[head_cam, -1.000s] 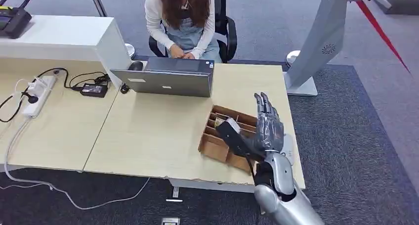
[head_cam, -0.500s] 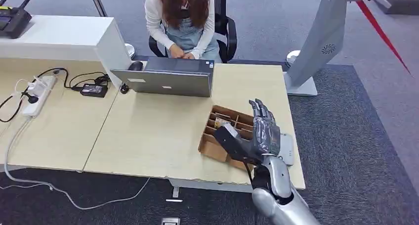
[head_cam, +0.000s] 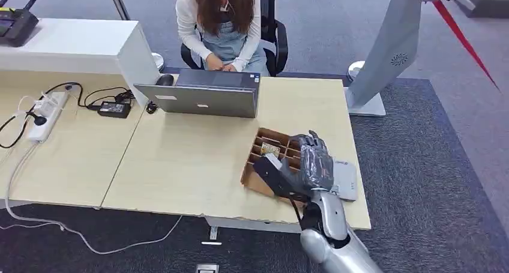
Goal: Pass the card to the sensor for recognition and then transmit it.
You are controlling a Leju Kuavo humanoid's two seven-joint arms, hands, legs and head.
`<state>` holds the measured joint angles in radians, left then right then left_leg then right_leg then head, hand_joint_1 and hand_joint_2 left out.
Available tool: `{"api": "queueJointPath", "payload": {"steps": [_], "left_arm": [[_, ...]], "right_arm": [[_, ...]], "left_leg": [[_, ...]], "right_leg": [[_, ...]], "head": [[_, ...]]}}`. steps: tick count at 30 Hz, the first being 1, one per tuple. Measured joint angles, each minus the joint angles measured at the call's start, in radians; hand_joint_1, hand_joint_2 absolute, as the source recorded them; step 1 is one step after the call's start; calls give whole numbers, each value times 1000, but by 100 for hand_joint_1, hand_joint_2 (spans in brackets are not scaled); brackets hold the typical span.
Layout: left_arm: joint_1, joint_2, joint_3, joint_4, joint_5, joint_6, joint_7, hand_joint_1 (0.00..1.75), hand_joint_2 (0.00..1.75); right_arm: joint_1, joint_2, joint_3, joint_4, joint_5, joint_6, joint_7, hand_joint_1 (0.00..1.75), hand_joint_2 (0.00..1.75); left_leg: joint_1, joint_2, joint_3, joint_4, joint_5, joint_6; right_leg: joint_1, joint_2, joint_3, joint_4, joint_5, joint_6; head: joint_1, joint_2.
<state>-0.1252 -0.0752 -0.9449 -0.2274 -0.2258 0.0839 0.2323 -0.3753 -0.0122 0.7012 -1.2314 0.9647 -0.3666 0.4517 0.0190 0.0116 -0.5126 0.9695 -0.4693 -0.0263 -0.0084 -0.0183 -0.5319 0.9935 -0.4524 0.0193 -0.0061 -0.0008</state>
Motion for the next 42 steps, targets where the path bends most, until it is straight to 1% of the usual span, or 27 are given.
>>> {"api": "queueJointPath", "payload": {"steps": [5, 10, 20, 27, 32, 33, 35, 38, 42], "left_arm": [[0, 0, 0, 0, 0, 0, 0, 0, 0], [0, 0, 0, 0, 0, 0, 0, 0, 0], [0, 0, 0, 0, 0, 2, 0, 0, 0], [0, 0, 0, 0, 0, 5, 0, 0, 0], [0, 0, 0, 0, -2, 6, 0, 0, 0], [0, 0, 0, 0, -3, 6, 0, 0, 0], [0, 0, 0, 0, -5, 6, 0, 0, 0], [0, 0, 0, 0, -6, 5, 3, 0, 0], [1, 0, 0, 0, -6, 5, 6, 0, 0]], "right_arm": [[-5, 6, 11, 23, -15, -4, 0, 47, 175], [-11, 9, 19, 43, -18, -5, 0, 38, 175], [-18, 17, 28, 75, -33, -14, 1, 37, 175], [-21, 19, 36, 84, -39, -19, 6, 40, 175], [-23, 21, 41, 98, -50, -31, 16, 52, 175], [-23, 23, 41, 102, -43, -36, 20, 52, 175], [-28, 24, 42, 114, -11, -47, 30, 58, 175], [-38, 22, 41, 123, 46, -48, 49, 58, 175], [-50, 9, 33, 119, 98, -11, 78, 59, 175]], "left_leg": [[0, 0, 0, 0, 0, 0], [0, 0, 0, 0, 0, 0], [0, 0, 0, 0, 0, 0], [0, 0, 0, 0, 0, 0], [0, 0, 0, 0, 0, 0], [0, 0, 0, 0, 0, 0], [0, 0, 0, 0, 0, 0], [0, 0, 0, 0, 0, 0], [0, 0, 0, 0, 0, 0]], "right_leg": [[0, 0, 0, 0, 0, 0], [0, 0, 0, 0, 0, 0], [0, 0, 0, 0, 0, 0], [0, 0, 0, 0, 0, 0], [0, 0, 0, 0, 0, 0], [0, 0, 0, 0, 0, 0], [0, 0, 0, 0, 0, 0], [0, 0, 0, 0, 0, 0], [0, 0, 0, 0, 0, 0]], "head": [[0, 0], [0, 0], [0, 0], [0, 0], [0, 0], [0, 0], [0, 0], [0, 0], [0, 0]]}}
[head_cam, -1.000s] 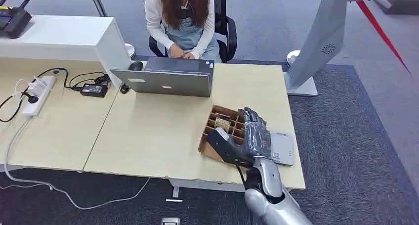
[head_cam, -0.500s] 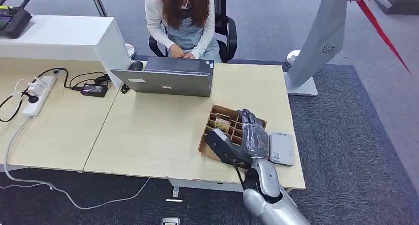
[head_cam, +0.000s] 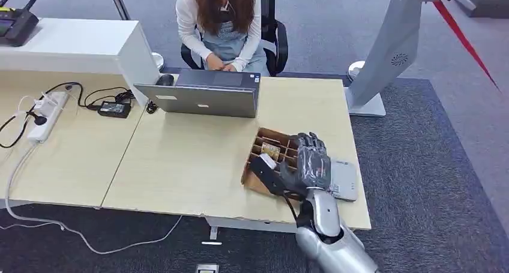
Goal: Pass the card to the sensor for recognition and then transmit it.
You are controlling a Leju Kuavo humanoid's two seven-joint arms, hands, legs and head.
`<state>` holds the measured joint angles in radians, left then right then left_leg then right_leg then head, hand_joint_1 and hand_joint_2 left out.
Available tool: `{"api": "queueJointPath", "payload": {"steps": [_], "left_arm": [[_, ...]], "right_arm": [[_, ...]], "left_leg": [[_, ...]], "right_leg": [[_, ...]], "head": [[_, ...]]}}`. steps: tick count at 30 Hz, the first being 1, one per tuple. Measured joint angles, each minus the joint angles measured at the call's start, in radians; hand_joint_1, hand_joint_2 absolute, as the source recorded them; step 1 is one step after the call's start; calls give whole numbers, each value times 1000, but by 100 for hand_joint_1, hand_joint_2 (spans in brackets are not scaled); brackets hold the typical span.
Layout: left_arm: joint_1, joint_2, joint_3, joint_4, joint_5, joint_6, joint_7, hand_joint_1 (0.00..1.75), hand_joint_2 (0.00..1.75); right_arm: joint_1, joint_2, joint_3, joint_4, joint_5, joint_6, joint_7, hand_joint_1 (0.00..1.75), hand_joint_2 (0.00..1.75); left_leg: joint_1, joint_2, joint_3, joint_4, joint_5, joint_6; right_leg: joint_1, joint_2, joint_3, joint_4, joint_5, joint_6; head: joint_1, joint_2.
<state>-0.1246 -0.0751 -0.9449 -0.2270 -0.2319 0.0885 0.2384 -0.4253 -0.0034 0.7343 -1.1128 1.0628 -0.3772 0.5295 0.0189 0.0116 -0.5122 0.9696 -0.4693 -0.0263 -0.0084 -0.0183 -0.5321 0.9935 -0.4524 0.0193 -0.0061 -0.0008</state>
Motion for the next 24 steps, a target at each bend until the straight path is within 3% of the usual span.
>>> {"api": "queueJointPath", "payload": {"steps": [24], "left_arm": [[0, 4, 0, 0, 0, -1, 5, 0, 0]], "right_arm": [[0, -44, -24, -54, 51, 64, 37, 72, 175]], "left_leg": [[0, 0, 0, 0, 0, 0]], "right_leg": [[0, 0, 0, 0, 0, 0]], "head": [[0, 0]]}}
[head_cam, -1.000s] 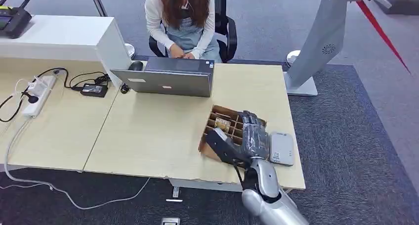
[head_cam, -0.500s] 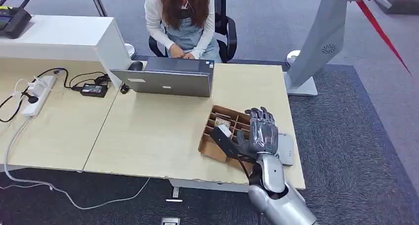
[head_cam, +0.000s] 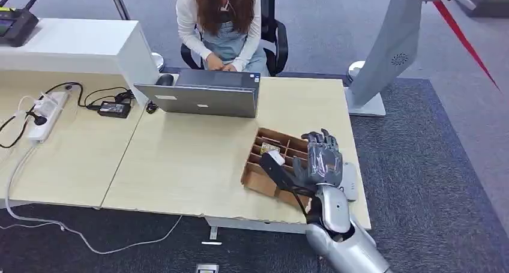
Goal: Pass the card to the sensor for recognition and then transmit it.
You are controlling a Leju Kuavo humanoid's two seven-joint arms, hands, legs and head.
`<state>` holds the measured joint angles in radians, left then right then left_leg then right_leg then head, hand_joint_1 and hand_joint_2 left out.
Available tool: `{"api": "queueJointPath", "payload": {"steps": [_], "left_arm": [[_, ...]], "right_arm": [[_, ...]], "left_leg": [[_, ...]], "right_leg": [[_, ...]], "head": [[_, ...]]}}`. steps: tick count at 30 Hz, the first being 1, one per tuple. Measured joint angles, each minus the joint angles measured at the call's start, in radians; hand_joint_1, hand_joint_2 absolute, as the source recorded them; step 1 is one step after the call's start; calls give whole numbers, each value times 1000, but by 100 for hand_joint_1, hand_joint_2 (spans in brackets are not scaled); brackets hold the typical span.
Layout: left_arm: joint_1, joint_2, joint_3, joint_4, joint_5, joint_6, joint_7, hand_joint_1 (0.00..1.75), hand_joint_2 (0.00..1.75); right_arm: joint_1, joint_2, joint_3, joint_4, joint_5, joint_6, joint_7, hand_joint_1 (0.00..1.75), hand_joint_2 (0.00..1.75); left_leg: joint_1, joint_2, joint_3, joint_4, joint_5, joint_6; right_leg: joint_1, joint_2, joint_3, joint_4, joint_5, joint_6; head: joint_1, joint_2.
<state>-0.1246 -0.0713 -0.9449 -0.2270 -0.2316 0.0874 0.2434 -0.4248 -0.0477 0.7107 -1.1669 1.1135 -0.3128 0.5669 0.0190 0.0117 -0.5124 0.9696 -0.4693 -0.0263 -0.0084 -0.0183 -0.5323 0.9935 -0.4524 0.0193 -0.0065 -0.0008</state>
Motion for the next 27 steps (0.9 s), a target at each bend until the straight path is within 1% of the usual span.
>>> {"api": "queueJointPath", "payload": {"steps": [1, 4, 13, 27], "left_arm": [[0, 1, 0, 0, 0, 0, 1, 0, 0], [0, 2, 0, 0, 0, 0, 2, 0, 0], [0, 4, 0, 0, 3, 0, 3, 0, 0], [0, 5, 0, 0, 3, 9, 3, 0, 0]], "right_arm": [[0, 0, 0, -2, 0, 0, 0, 70, 175], [2, -1, 0, -2, 0, 1, 1, 73, 175], [17, -1, 0, -2, -3, 1, 6, 70, 175], [30, 0, 0, 14, -22, -2, 8, 72, 175]], "left_leg": [[0, 0, 0, 0, 0, 0], [0, 0, 0, 0, 0, 0], [0, 0, 0, 0, 0, 0], [0, 0, 0, 0, 0, 0]], "right_leg": [[0, 0, 0, 0, 0, 0], [0, 0, 0, 0, 0, 0], [0, 0, 0, 0, 0, 0], [0, 0, 0, 0, 0, 0]], "head": [[0, 0], [0, 0], [0, 0], [0, 0]]}}
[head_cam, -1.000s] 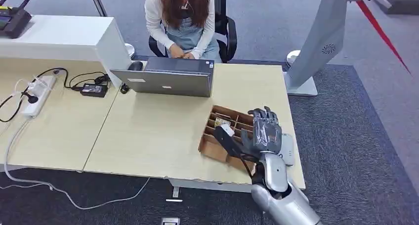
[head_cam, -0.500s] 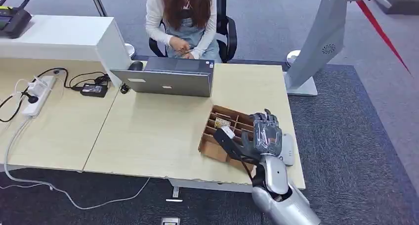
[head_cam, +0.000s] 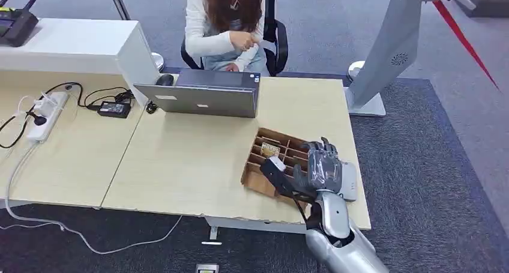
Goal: Pass the card to the sensor for recognition and then transmit it.
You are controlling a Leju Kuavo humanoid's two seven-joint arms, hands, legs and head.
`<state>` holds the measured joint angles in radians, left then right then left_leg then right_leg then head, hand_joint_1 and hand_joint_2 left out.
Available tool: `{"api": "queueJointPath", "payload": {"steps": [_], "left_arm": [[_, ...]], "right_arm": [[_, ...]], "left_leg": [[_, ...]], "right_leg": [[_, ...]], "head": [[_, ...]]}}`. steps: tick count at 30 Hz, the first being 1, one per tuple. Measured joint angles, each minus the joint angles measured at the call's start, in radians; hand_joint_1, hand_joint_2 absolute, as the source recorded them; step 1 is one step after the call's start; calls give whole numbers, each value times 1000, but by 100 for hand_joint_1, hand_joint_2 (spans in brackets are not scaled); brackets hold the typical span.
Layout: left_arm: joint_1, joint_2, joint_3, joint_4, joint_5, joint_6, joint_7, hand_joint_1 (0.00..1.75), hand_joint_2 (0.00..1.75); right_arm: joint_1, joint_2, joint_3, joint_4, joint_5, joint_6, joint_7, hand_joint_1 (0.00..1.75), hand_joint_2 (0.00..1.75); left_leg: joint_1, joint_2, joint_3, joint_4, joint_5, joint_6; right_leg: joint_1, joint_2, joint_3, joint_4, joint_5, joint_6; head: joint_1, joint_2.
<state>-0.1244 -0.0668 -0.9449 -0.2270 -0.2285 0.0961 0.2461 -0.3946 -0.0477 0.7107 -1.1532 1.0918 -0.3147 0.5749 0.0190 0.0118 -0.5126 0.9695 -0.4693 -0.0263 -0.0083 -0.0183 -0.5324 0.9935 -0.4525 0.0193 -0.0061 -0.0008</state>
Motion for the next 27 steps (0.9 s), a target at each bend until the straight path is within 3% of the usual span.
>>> {"api": "queueJointPath", "payload": {"steps": [27], "left_arm": [[0, 0, 0, 0, -18, 0, -4, 0, 0]], "right_arm": [[-16, 9, 0, 82, -17, -6, 9, 66, 175]], "left_leg": [[0, 0, 0, 0, 0, 0]], "right_leg": [[0, 0, 0, 0, 0, 0]], "head": [[0, 0]]}}
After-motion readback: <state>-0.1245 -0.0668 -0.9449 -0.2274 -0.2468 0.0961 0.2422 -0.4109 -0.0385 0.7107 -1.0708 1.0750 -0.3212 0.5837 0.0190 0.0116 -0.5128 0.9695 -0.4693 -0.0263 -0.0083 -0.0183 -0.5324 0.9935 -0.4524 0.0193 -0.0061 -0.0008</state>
